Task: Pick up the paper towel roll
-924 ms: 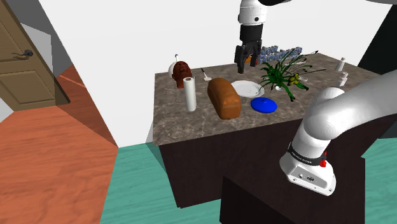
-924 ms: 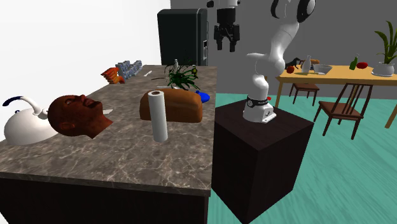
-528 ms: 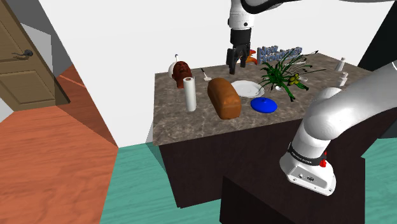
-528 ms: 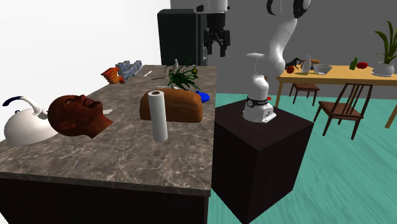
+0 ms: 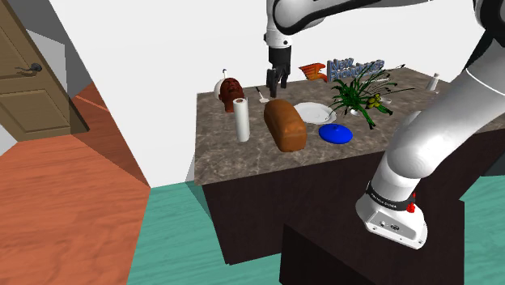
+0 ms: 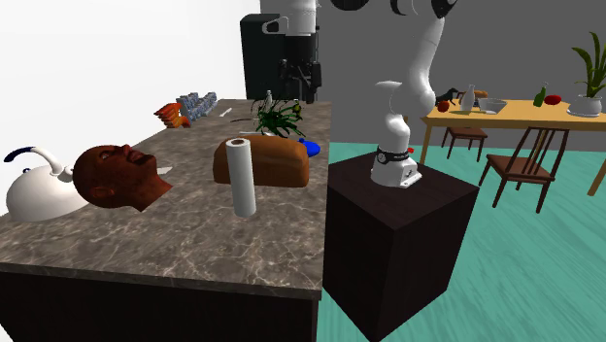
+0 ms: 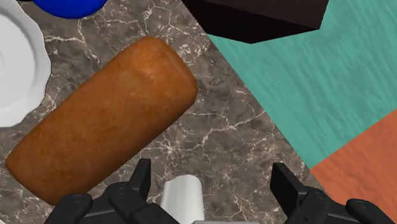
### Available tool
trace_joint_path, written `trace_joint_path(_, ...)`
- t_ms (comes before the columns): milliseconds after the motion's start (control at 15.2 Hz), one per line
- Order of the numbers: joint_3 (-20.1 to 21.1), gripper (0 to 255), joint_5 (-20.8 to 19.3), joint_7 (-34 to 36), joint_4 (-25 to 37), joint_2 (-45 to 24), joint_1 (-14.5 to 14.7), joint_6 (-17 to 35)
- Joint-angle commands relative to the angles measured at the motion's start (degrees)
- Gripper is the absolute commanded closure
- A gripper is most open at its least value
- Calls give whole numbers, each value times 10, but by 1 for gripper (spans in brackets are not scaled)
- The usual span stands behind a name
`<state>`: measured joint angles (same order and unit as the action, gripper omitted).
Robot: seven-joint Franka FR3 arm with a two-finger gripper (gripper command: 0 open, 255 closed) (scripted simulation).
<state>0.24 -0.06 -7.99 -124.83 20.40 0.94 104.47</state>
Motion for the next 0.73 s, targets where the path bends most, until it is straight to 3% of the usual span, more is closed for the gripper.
trace_joint_path(0,-3,0,-4,-24,21,-41,2,24)
trace_joint_path(660,-1,0,-13,-121,191,-249,14,88)
